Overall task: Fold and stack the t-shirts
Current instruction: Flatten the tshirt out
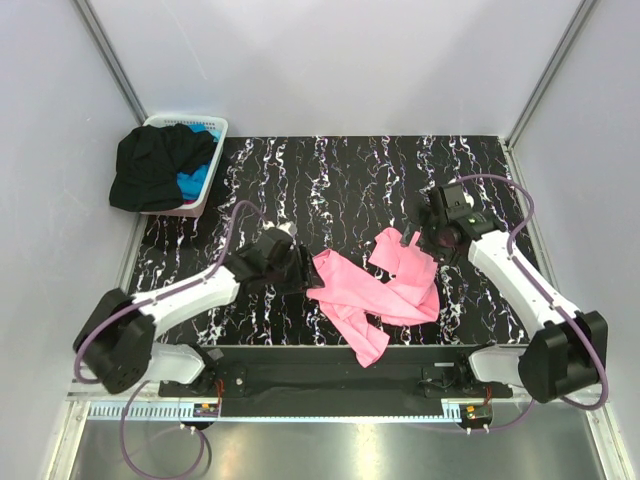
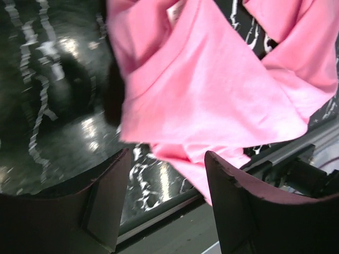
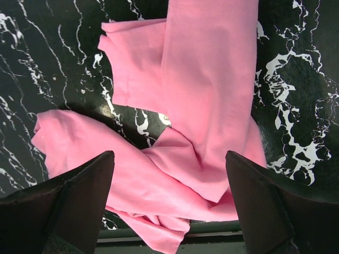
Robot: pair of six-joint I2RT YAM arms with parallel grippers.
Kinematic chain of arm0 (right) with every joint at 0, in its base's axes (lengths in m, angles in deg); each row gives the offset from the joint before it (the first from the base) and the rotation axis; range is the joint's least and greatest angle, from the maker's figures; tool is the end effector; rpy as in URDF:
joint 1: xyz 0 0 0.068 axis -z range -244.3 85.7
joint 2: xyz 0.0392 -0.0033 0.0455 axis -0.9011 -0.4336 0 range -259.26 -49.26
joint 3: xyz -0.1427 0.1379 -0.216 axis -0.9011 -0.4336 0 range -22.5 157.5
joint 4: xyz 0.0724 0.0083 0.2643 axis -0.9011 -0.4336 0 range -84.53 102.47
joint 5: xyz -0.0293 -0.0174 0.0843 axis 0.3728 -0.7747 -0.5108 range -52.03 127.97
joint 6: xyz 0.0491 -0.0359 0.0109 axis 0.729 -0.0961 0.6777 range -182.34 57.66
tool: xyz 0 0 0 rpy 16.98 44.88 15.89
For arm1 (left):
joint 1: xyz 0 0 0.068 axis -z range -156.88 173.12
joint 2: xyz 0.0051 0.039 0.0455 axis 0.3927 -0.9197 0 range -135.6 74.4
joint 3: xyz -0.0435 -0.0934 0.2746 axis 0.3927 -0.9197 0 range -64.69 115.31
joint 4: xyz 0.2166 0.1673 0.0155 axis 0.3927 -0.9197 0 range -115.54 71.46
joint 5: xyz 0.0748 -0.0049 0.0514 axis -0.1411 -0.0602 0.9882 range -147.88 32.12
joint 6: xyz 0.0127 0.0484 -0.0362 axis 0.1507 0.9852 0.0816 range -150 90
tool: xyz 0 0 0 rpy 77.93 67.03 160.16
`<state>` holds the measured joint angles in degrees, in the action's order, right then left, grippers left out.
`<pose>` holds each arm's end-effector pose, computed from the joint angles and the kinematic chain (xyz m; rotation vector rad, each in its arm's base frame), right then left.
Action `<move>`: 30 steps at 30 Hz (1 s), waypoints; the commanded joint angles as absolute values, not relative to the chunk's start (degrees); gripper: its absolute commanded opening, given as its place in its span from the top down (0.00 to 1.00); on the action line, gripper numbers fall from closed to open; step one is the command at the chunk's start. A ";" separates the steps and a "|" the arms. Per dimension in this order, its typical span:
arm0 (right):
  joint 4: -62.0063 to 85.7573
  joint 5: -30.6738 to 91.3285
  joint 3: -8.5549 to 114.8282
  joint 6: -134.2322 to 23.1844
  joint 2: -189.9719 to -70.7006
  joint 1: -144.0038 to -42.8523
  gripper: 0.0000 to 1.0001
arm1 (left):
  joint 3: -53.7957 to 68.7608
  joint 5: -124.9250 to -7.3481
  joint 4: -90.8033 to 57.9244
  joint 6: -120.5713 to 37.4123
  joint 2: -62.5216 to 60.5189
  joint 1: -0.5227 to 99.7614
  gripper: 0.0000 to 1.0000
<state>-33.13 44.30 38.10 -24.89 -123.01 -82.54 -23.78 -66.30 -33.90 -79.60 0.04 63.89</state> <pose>0.2562 0.0790 0.2840 0.4739 2.5581 0.2125 0.2008 -0.1821 0.2052 -0.1290 2.6095 -0.8319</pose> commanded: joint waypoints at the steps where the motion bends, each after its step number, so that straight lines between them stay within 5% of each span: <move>1: -31.47 42.98 37.71 -23.67 -118.61 -82.93 0.08 | -20.57 -72.02 -22.24 -82.11 -4.34 63.99 0.38; 9: -32.09 42.54 38.93 -23.23 -118.77 -83.02 0.08 | -14.42 -63.87 -30.55 -80.27 -10.15 63.99 0.48; 17: -32.00 43.15 37.80 -21.91 -121.32 -83.02 0.08 | -12.57 -54.73 -41.03 -79.92 -8.12 64.34 0.48; 30: -33.93 48.07 35.69 -16.28 -128.36 -83.02 0.09 | -13.80 -57.52 -39.72 -80.45 -13.04 64.60 0.56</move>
<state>-32.87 45.17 35.78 -18.61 -127.84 -82.56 -14.56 -57.47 -41.90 -80.50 -12.36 64.33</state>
